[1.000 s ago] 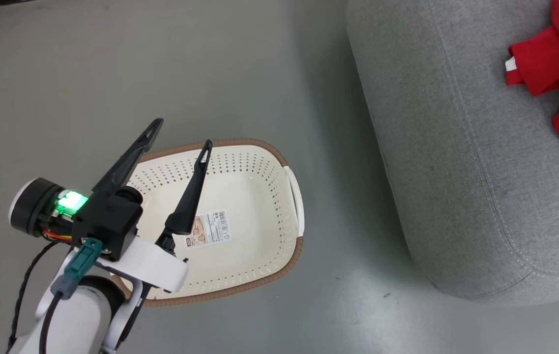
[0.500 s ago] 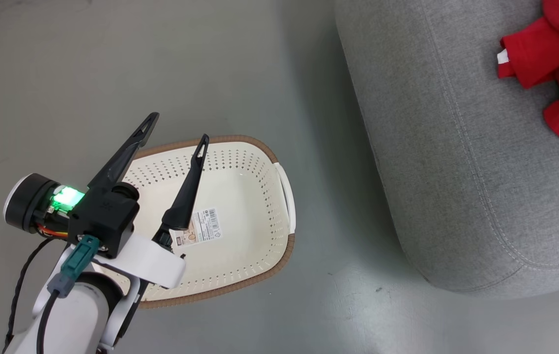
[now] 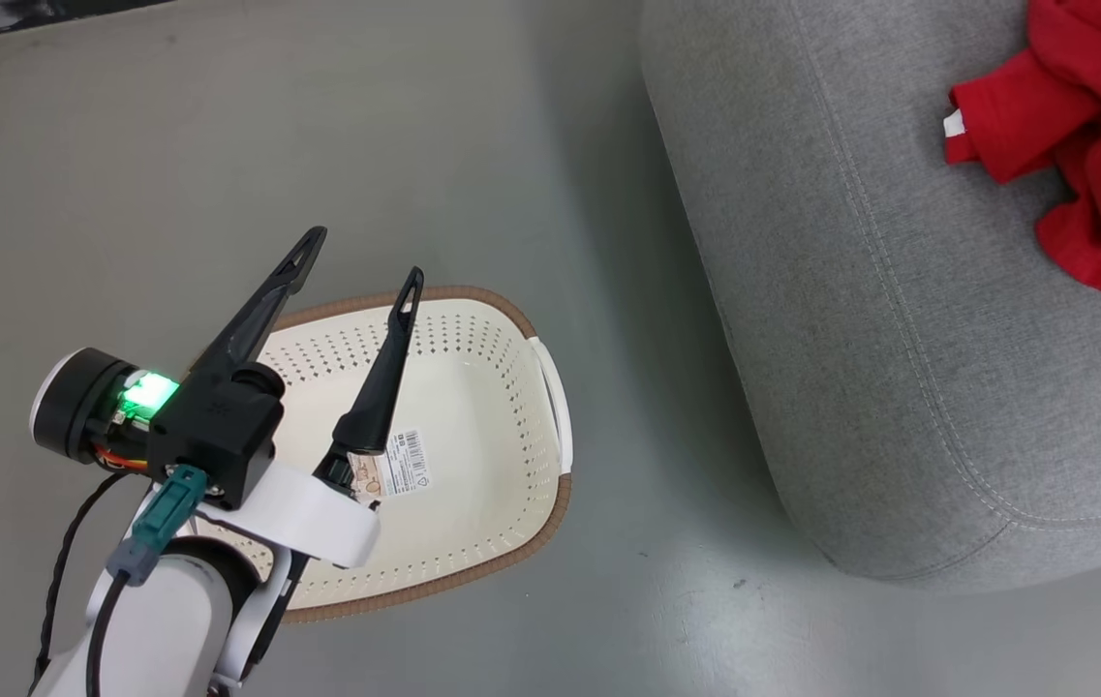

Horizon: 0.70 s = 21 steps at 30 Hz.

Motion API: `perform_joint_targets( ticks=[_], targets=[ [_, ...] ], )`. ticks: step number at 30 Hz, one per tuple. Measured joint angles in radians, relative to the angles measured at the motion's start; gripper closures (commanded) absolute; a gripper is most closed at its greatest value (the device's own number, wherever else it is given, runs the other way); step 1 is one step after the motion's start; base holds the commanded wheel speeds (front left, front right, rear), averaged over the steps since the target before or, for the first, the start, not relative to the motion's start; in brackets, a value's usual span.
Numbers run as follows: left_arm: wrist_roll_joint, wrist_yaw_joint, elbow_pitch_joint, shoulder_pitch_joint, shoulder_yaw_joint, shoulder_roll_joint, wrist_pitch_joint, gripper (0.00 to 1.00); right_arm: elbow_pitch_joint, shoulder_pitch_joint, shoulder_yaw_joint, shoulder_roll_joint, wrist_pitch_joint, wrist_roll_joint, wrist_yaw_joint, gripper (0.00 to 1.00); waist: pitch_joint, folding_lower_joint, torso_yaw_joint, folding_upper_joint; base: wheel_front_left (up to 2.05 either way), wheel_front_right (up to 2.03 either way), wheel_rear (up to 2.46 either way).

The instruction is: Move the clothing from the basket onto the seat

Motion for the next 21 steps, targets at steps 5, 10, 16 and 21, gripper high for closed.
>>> perform_joint_targets(
  ticks=[5,10,16,21],
  targets=[
    [-0.002,0.006,0.011,0.000,-0.001,-0.011,-0.010,0.00,0.007,0.001,0.050,-0.005,0.000,-0.003,0.000,0.00,-0.013,0.0000,-0.002,0.0000,0.00,0.00,0.00],
    [-0.017,0.007,0.020,0.001,-0.002,-0.021,-0.026,0.00,0.000,0.004,0.109,-0.004,0.000,-0.012,0.000,0.00,-0.026,0.0000,-0.004,0.0000,0.00,0.00,0.00],
    [-0.020,0.009,0.036,0.001,-0.002,-0.028,-0.040,0.00,-0.027,0.035,0.154,-0.004,-0.021,-0.008,0.000,0.00,-0.039,0.0002,-0.013,0.0000,0.00,0.00,0.00],
    [-0.026,0.016,0.050,0.002,0.001,-0.039,-0.054,0.00,-0.045,0.069,0.175,0.001,-0.035,0.009,0.000,0.00,-0.050,0.0001,-0.025,0.0000,0.00,0.00,0.00]
  ],
)
